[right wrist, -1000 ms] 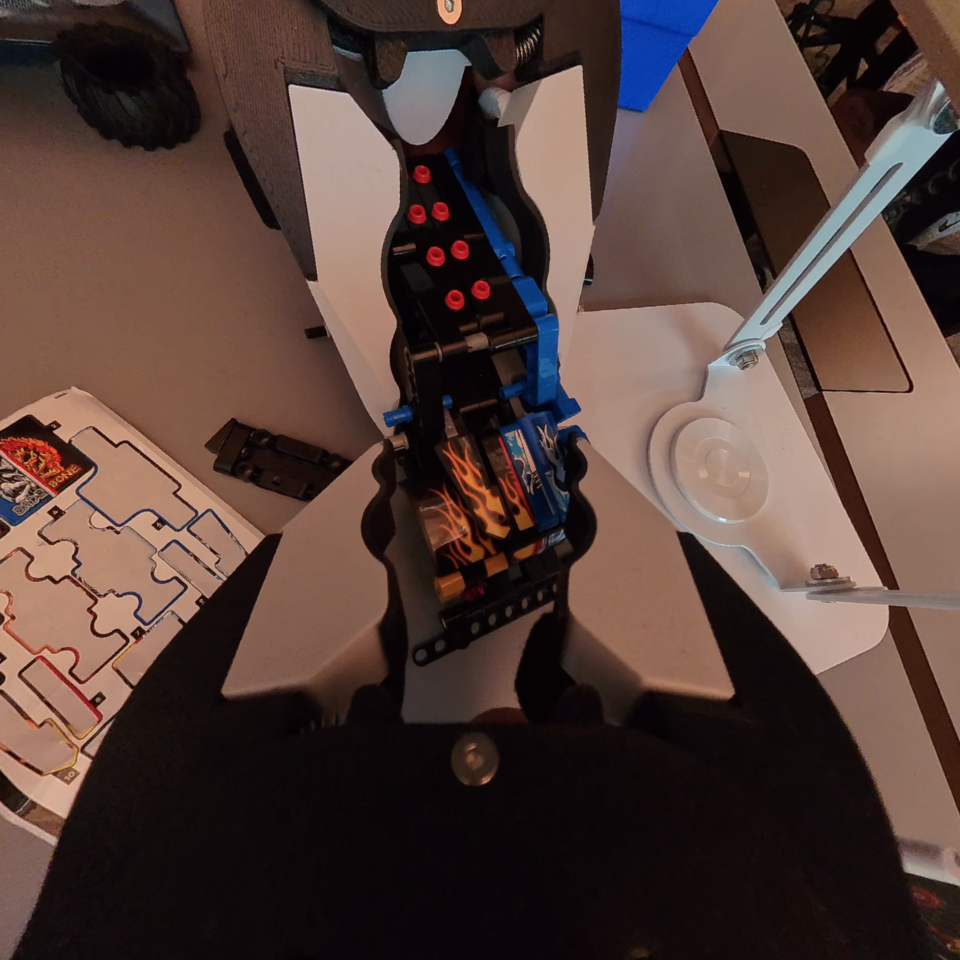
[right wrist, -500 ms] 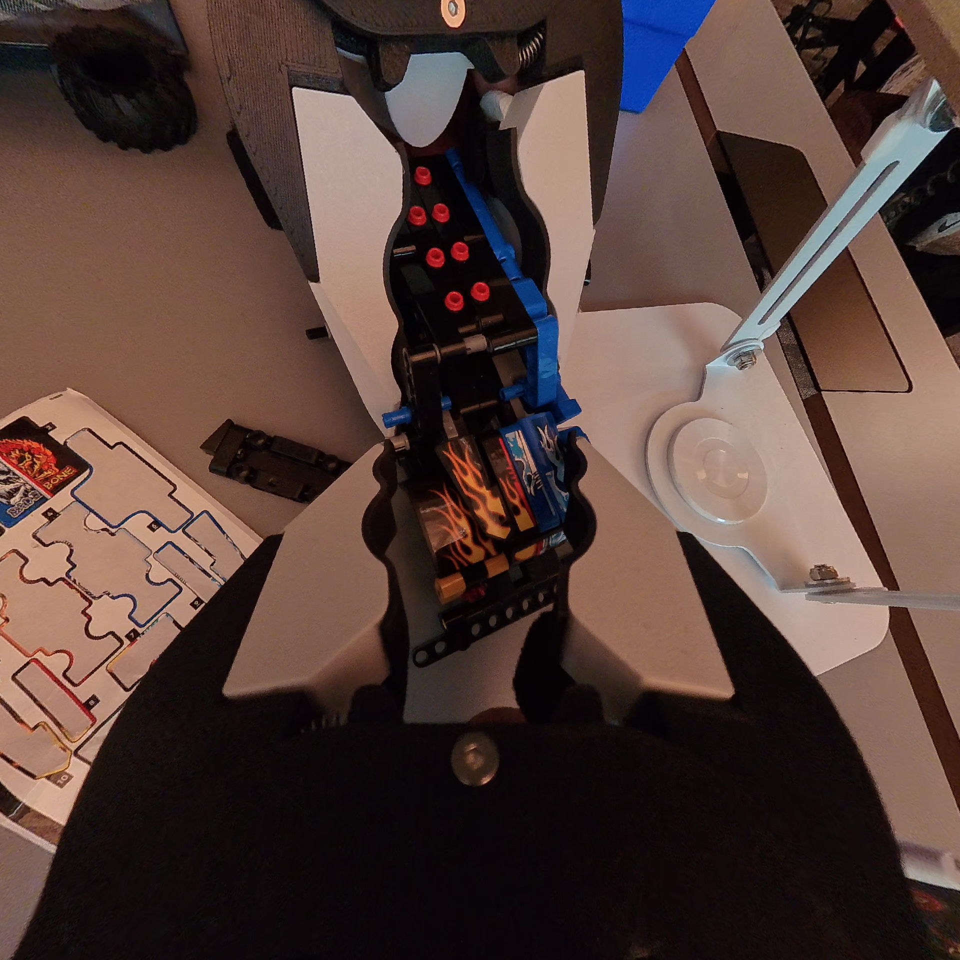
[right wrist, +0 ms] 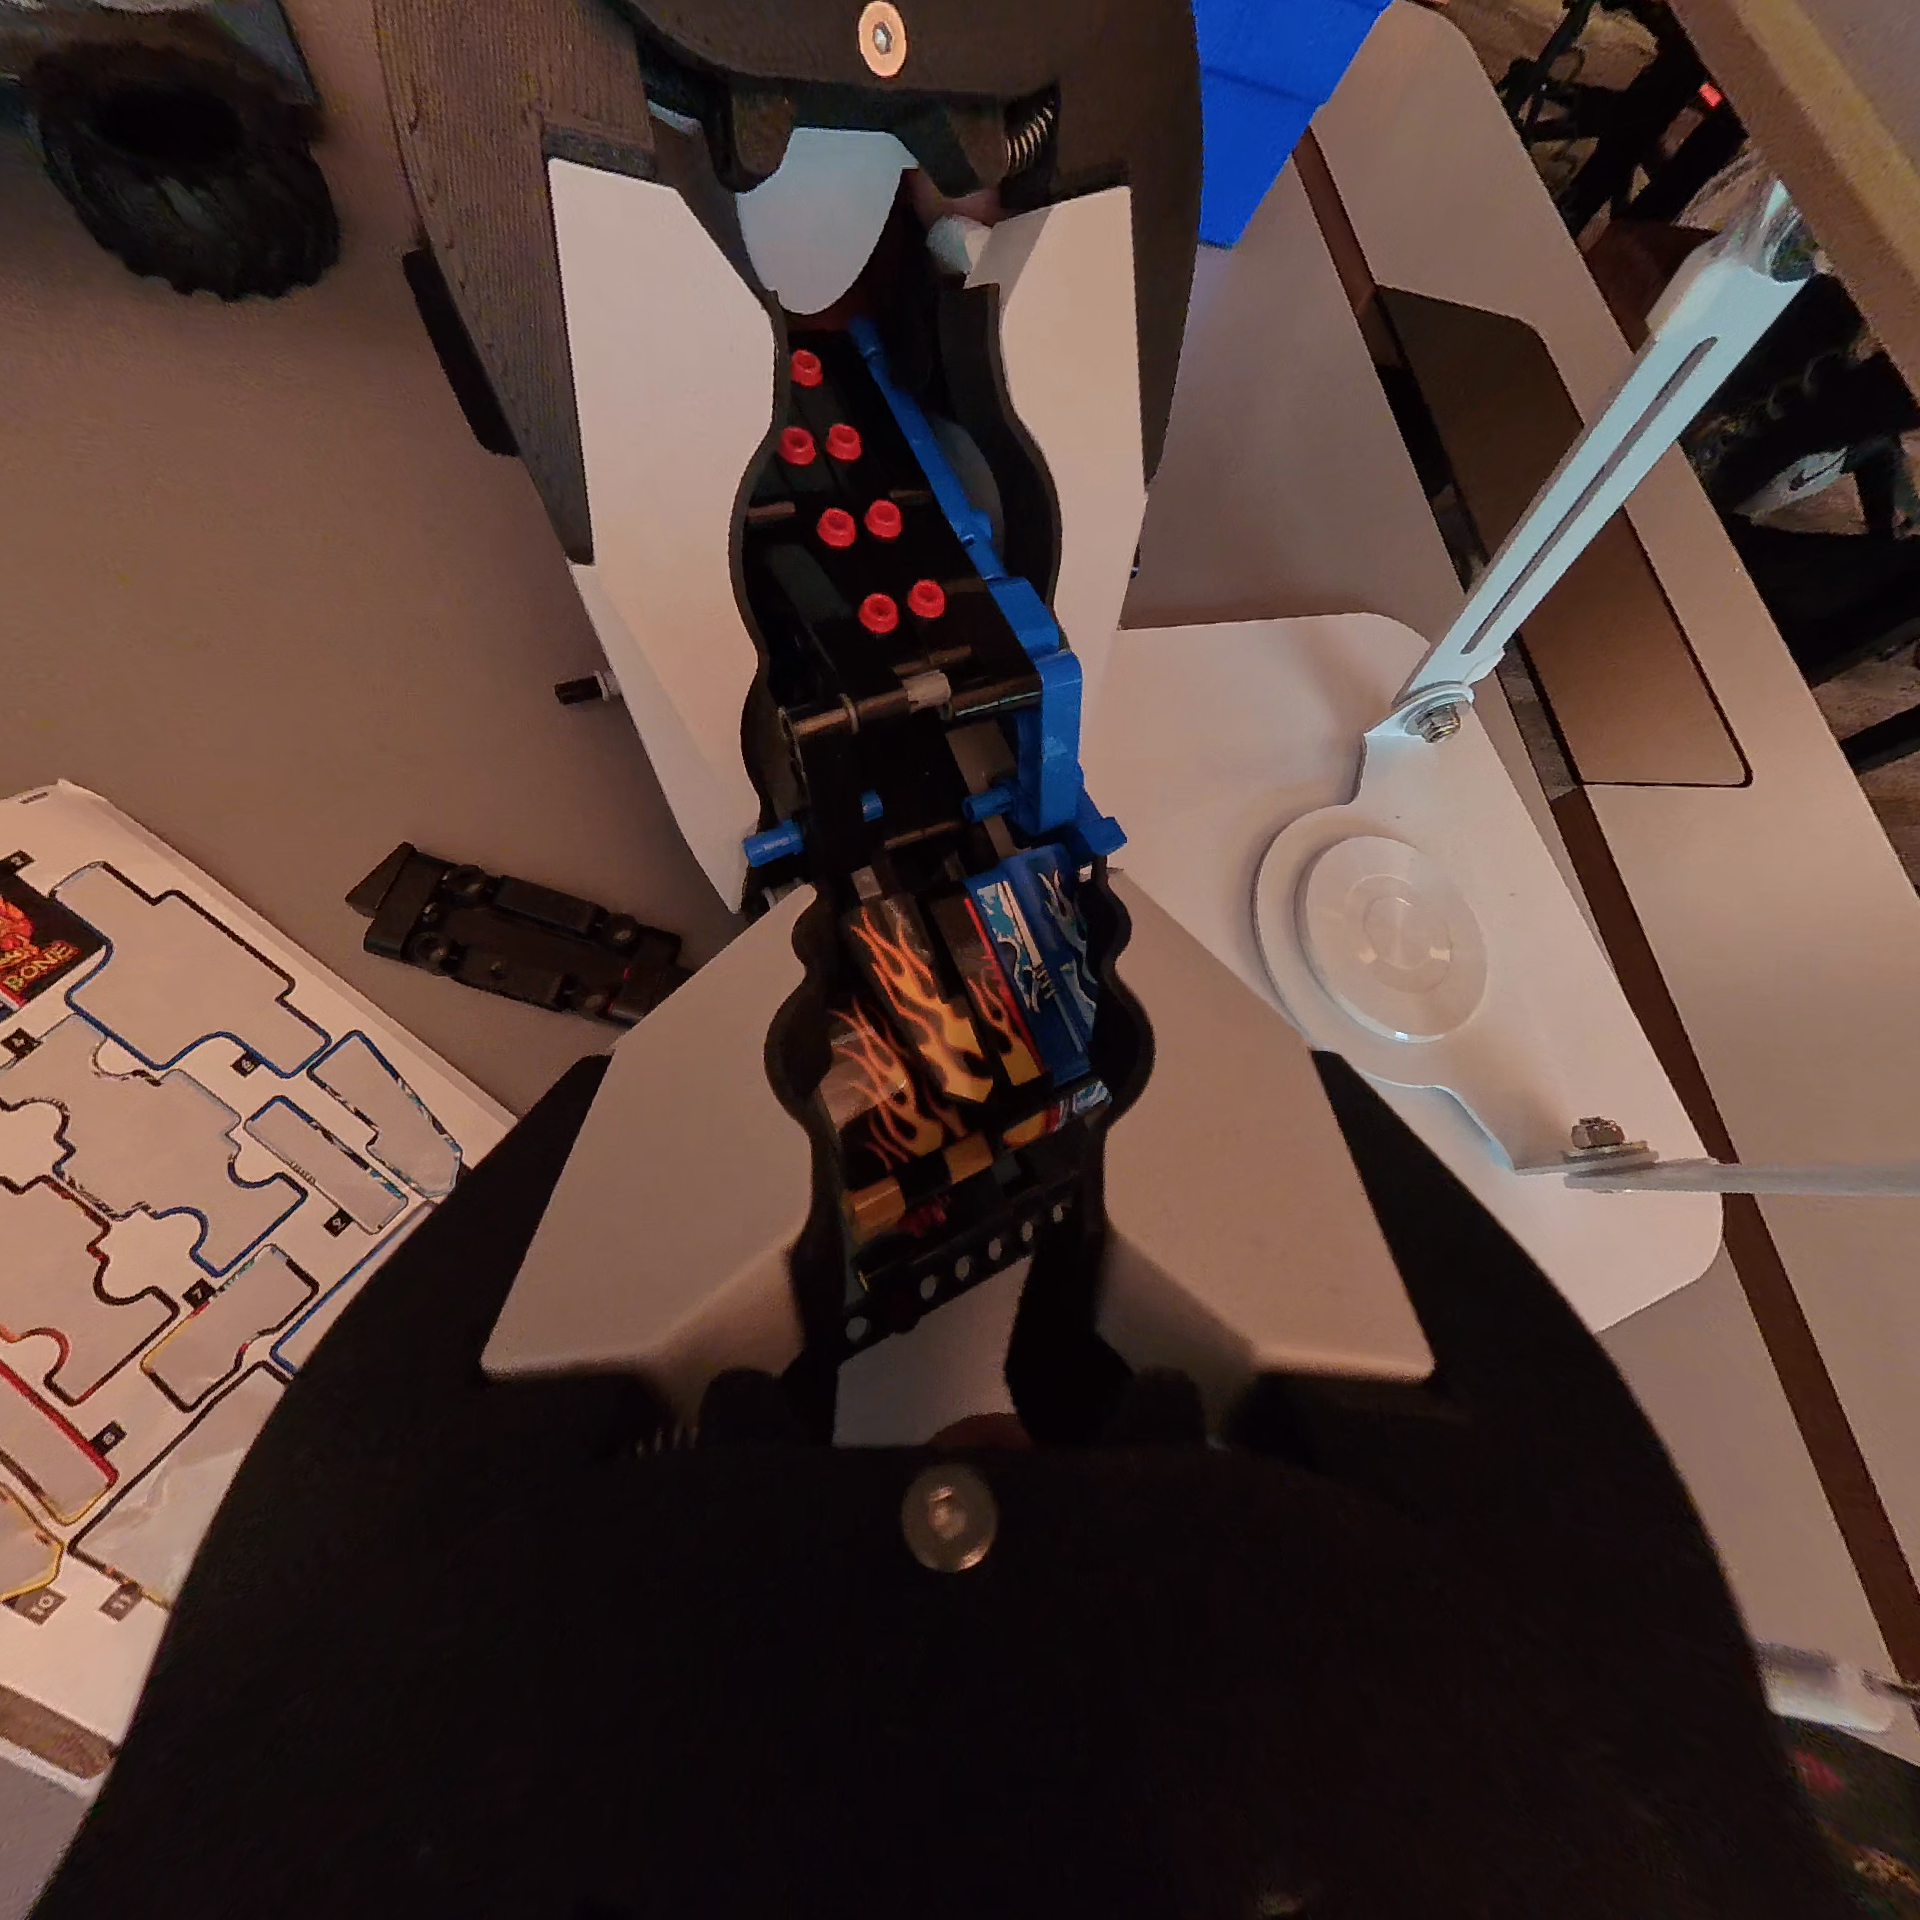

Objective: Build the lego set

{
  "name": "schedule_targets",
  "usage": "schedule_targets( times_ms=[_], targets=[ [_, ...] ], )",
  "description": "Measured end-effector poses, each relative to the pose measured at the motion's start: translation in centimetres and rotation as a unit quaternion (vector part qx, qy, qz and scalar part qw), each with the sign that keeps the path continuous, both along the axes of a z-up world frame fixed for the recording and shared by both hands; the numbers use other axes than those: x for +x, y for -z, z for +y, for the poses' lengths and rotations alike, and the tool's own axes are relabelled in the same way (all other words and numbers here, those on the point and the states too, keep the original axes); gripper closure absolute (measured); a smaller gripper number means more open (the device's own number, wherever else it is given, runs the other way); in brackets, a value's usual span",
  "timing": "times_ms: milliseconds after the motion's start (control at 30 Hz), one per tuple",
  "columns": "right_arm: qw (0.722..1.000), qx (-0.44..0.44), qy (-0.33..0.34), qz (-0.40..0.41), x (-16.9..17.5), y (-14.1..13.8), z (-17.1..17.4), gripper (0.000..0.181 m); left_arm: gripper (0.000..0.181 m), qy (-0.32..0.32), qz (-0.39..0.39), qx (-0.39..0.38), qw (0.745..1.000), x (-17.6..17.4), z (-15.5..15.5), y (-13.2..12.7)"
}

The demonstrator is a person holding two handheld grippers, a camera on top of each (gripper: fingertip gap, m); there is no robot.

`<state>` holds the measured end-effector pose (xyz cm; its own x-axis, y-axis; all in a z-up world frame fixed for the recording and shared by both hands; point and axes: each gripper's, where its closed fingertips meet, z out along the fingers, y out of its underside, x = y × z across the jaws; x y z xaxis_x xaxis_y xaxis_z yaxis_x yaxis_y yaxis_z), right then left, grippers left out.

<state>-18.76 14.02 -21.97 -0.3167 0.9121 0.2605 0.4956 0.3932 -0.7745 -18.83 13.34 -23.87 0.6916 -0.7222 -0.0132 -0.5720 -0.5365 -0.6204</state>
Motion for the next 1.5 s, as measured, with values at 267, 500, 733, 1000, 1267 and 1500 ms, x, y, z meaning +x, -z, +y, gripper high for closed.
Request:
schedule_targets(
  times_ms=[267, 500, 733, 1000, 1267, 1500],
  targets=[
    [1.0, -0.014, -0.017, -0.02, 0.9, -0.2, -0.5, 0.124, 0.106, -0.004, 0.016, 0.011, 1.0, -0.4, -0.2, -0.1],
    [1.0, -0.002, -0.02, -0.022, 1.0, -0.5, -0.8, 0.124, 0.11, -0.002, 0.029, 0.018, 0.999, -0.8, -0.7, -0.3],
    [0.999, 0.006, -0.025, -0.02, 1.0, -0.5, -0.9, 0.127, 0.1, -0.003, 0.04, 0.03, 0.999, -1.3, -0.5, -0.8],
    [0.999, 0.0, -0.027, -0.019, 1.0, -0.4, -0.9, 0.126, 0.108, 0.03, 0.026, -0.006, 0.999, -0.2, -0.7, 0.2],
    [0.999, 0.0, -0.033, -0.029, 1.1, 0.1, -1.1, 0.125, 0.112, 0.035, 0.021, -0.026, 0.999, 1.0, -1.4, 0.2],
    [0.999, 0.0, -0.037, -0.033, 1.5, -0.1, -1.2, 0.12, 0.102, 0.005, 0.038, -0.01, 0.999, 0.3, -1.4, -0.2]
  ],
)
